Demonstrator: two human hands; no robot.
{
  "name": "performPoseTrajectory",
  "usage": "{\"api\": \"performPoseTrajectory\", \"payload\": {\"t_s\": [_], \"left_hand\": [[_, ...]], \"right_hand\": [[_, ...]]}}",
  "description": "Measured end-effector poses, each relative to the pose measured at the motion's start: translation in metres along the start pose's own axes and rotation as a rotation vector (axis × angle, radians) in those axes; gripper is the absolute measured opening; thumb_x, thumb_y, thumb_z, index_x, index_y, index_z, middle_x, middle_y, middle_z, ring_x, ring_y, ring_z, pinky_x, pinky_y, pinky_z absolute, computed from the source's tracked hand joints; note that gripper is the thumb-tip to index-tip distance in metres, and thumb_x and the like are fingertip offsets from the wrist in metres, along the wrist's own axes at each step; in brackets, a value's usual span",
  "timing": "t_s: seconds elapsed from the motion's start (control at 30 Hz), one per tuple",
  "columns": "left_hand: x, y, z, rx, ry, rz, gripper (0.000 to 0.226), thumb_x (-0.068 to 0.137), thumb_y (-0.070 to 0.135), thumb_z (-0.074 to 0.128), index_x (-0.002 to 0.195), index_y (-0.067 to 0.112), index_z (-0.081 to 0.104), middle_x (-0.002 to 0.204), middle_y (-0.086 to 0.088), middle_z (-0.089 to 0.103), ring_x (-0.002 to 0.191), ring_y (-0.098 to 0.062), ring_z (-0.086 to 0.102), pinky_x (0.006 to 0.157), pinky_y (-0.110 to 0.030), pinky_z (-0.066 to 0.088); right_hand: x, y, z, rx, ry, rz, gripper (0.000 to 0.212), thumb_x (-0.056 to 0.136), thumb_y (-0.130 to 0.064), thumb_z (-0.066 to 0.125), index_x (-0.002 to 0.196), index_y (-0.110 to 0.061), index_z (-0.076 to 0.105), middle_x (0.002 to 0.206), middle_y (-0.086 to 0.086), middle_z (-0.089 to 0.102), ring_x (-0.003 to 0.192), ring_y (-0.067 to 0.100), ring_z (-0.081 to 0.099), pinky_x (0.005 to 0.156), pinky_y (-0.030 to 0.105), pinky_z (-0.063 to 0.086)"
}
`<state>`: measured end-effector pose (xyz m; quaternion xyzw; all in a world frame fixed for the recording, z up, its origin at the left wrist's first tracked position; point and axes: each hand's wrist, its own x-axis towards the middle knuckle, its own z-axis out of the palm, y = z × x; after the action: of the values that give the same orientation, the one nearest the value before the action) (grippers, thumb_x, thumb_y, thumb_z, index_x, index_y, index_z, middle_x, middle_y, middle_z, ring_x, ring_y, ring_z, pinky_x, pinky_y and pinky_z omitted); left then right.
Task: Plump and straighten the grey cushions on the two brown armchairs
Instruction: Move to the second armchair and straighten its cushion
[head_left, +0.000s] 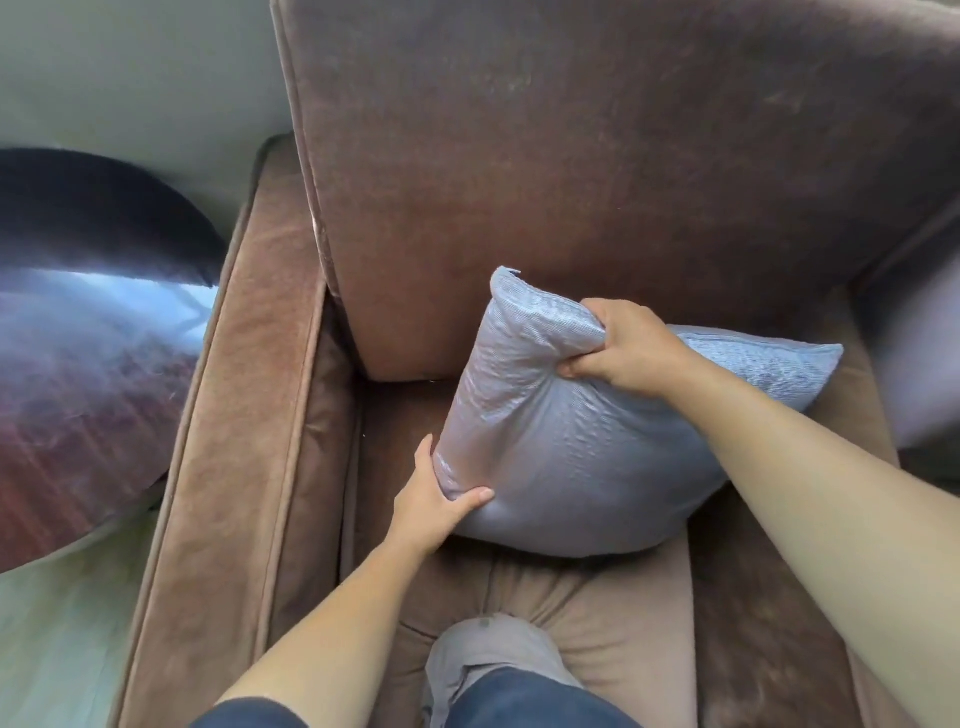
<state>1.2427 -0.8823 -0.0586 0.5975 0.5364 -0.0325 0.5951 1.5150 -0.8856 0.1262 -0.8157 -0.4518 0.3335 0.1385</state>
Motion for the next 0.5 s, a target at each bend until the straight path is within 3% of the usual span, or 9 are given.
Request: {"api": "performPoseTrajectory", "payload": {"t_s": [0.17, 0.27, 0.37, 0.5], "left_hand": [[0.0, -0.015, 0.005, 0.064, 0.038, -0.016, 0.086, 0.06, 0.057, 0.084, 0.126, 0.031, 0.035, 0.118, 0.002, 0.065, 0.111, -0.026, 0.062, 0.092, -0.042, 0.051], [0.001, -0.018, 0.009, 0.066, 0.068, -0.002, 0.068, 0.066, 0.045, 0.086, 0.111, 0.023, 0.042, 0.105, 0.003, 0.064, 0.103, -0.027, 0.063, 0.083, -0.039, 0.051], [0.003, -0.023, 0.008, 0.1, 0.083, 0.004, 0.066, 0.065, 0.048, 0.085, 0.11, 0.022, 0.044, 0.108, -0.003, 0.068, 0.103, -0.03, 0.064, 0.086, -0.042, 0.052], [0.006, -0.026, -0.004, 0.168, 0.007, 0.009, 0.076, 0.059, 0.063, 0.076, 0.116, 0.028, 0.041, 0.114, 0.0, 0.069, 0.106, -0.029, 0.063, 0.091, -0.044, 0.051]], "right_hand": [[-0.004, -0.003, 0.003, -0.022, -0.007, -0.014, 0.032, 0.07, -0.024, 0.086, 0.092, -0.015, 0.065, 0.092, -0.002, 0.071, 0.091, 0.017, 0.065, 0.083, 0.033, 0.049], [-0.002, -0.007, 0.011, -0.034, -0.015, -0.027, 0.033, 0.069, -0.027, 0.086, 0.088, -0.015, 0.062, 0.089, 0.0, 0.07, 0.088, 0.018, 0.064, 0.08, 0.032, 0.049], [0.0, -0.015, 0.016, -0.07, -0.043, -0.055, 0.034, 0.069, -0.028, 0.086, 0.08, -0.017, 0.055, 0.081, -0.004, 0.065, 0.078, 0.014, 0.059, 0.066, 0.029, 0.043], [0.0, -0.021, 0.018, -0.105, -0.05, -0.051, 0.046, 0.07, -0.033, 0.084, 0.077, -0.018, 0.041, 0.072, -0.003, 0.057, 0.067, 0.015, 0.051, 0.059, 0.034, 0.035]]}}
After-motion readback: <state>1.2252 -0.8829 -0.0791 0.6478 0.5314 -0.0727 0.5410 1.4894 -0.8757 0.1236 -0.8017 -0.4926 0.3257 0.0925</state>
